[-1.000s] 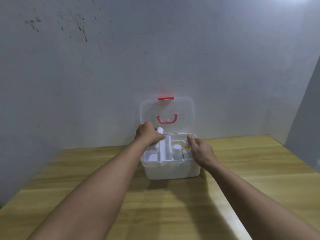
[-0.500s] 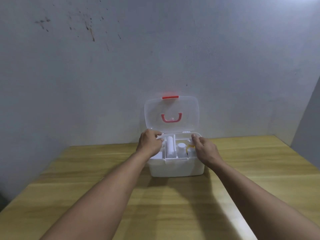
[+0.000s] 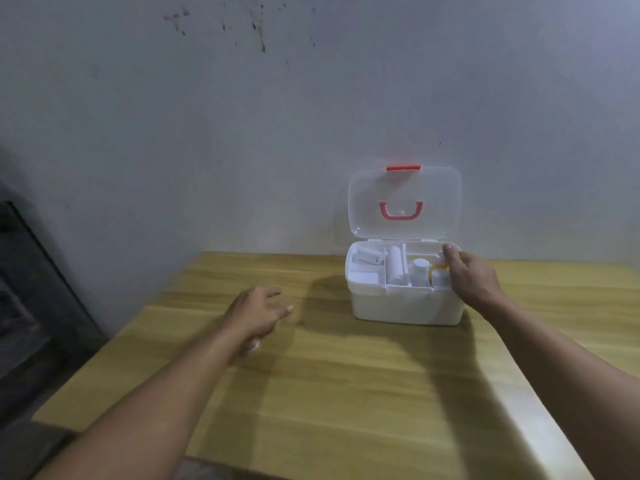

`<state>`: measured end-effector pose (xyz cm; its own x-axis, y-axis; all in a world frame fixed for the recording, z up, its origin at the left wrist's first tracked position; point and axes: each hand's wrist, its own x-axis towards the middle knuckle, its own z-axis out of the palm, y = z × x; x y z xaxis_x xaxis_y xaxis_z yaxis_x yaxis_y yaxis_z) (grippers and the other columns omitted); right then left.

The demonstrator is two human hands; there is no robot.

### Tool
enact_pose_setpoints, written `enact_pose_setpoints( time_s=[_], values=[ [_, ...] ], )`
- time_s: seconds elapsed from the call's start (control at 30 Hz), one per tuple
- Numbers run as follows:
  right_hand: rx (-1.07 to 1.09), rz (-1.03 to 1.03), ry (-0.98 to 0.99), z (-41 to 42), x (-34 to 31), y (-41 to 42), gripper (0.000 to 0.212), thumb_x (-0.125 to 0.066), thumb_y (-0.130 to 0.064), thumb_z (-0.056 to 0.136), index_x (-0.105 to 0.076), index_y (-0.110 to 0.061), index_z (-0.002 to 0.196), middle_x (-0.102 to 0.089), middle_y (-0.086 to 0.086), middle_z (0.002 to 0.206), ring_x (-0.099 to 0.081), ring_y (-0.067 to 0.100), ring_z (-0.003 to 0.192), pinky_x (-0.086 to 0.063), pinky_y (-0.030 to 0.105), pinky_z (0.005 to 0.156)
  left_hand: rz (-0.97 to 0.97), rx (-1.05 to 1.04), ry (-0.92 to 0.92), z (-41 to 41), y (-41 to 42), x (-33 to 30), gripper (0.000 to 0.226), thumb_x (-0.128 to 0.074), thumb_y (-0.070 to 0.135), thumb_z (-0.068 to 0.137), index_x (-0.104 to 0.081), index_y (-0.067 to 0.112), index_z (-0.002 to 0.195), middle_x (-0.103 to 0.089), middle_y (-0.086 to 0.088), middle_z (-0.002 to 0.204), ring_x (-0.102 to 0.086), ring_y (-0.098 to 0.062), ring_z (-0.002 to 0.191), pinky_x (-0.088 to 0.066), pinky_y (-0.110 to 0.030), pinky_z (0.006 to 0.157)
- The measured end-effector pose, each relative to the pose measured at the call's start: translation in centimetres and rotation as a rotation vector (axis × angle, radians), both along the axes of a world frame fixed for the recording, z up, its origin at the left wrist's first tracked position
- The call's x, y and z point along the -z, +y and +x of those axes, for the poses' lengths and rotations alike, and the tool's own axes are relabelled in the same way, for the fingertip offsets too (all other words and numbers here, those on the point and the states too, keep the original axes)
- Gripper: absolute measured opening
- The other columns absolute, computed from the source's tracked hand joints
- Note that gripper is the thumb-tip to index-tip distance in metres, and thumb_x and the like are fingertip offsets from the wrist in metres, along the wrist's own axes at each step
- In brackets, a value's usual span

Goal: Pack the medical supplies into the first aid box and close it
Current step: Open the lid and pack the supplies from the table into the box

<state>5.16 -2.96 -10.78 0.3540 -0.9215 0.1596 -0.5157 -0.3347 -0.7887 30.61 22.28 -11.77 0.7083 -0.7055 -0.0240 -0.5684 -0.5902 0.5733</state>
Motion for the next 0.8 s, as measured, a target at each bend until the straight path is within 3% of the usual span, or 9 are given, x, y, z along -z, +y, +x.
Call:
enact_pose_setpoints(
  time_s=[0.07, 0.13, 0.23, 0.33, 0.4, 0.47, 0.8],
  values=[
    [0.006, 0.003, -0.006, 0.0, -0.1, 0.1, 0.059, -0.030, -0.049, 0.099, -0.066, -0.004, 0.114, -0.061, 0.029, 0.120, -0.052, 0.041, 0.116, -0.040, 0.041, 0.094, 0.070, 0.021, -0.137, 0.2, 1.6, 1.5, 0.057, -0.068, 0.049, 0.078, -0.059, 0.022, 0.128, -0.063, -0.005, 0.127, -0.060, -0.024, 0.113, -0.046, -0.030, 0.091],
    [0.009, 0.009, -0.010, 0.0, -0.2, 0.1, 0.059, -0.031, -0.049, 0.099, -0.066, -0.004, 0.114, -0.061, 0.029, 0.120, -0.052, 0.041, 0.117, -0.040, 0.041, 0.094, 0.085, 0.027, -0.260, -0.1, 2.7, 2.6, 0.065, -0.057, 0.064, 0.073, -0.059, 0.027, 0.127, -0.057, 0.002, 0.130, -0.049, -0.022, 0.122, -0.039, -0.031, 0.096],
    [0.012, 0.013, 0.004, 0.1, -0.3, 0.2, 0.059, -0.030, -0.049, 0.099, -0.066, -0.006, 0.117, -0.060, 0.028, 0.123, -0.051, 0.041, 0.119, -0.039, 0.040, 0.095, -0.015, -0.001, -0.310, -0.4, 3.0, 4.1, 0.074, -0.036, 0.068, 0.064, -0.065, 0.027, 0.119, -0.061, 0.000, 0.115, -0.050, -0.027, 0.110, -0.040, -0.036, 0.091],
    [0.016, 0.026, 0.007, -0.1, -0.4, 0.3, 0.059, -0.030, -0.049, 0.100, -0.065, -0.005, 0.117, -0.060, 0.028, 0.123, -0.050, 0.041, 0.120, -0.039, 0.041, 0.096, -0.139, -0.024, -0.261, 0.0, 2.0, 5.3, 0.052, -0.049, 0.048, 0.075, -0.069, 0.011, 0.106, -0.062, -0.010, 0.099, -0.055, -0.033, 0.100, -0.045, -0.037, 0.086],
    [0.014, 0.032, 0.003, -0.2, -0.4, 0.5, 0.059, -0.030, -0.049, 0.100, -0.065, -0.005, 0.116, -0.060, 0.028, 0.123, -0.051, 0.041, 0.119, -0.039, 0.042, 0.096, -0.152, -0.036, -0.213, -0.2, 1.1, 5.0, 0.028, -0.062, 0.023, 0.083, -0.067, 0.004, 0.103, -0.060, -0.014, 0.100, -0.056, -0.035, 0.102, -0.043, -0.036, 0.087],
    [0.015, 0.030, -0.002, -0.2, -0.5, 0.6, 0.059, -0.030, -0.049, 0.100, -0.066, -0.005, 0.116, -0.061, 0.028, 0.122, -0.051, 0.041, 0.119, -0.039, 0.041, 0.095, -0.195, -0.014, -0.198, -0.6, 0.0, 4.4, 0.022, -0.065, 0.011, 0.085, -0.065, 0.003, 0.106, -0.058, -0.014, 0.104, -0.055, -0.033, 0.104, -0.041, -0.033, 0.088],
    [0.025, 0.015, -0.002, -0.2, -0.3, 0.5, 0.061, -0.029, -0.049, 0.099, -0.068, -0.003, 0.110, -0.064, 0.027, 0.114, -0.055, 0.040, 0.112, -0.041, 0.039, 0.089, -0.373, 0.245, -0.189, -6.0, -9.0, -4.4, 0.027, -0.064, 0.015, 0.087, -0.064, 0.007, 0.113, -0.058, -0.013, 0.111, -0.057, -0.028, 0.100, -0.036, -0.024, 0.080]
  ],
)
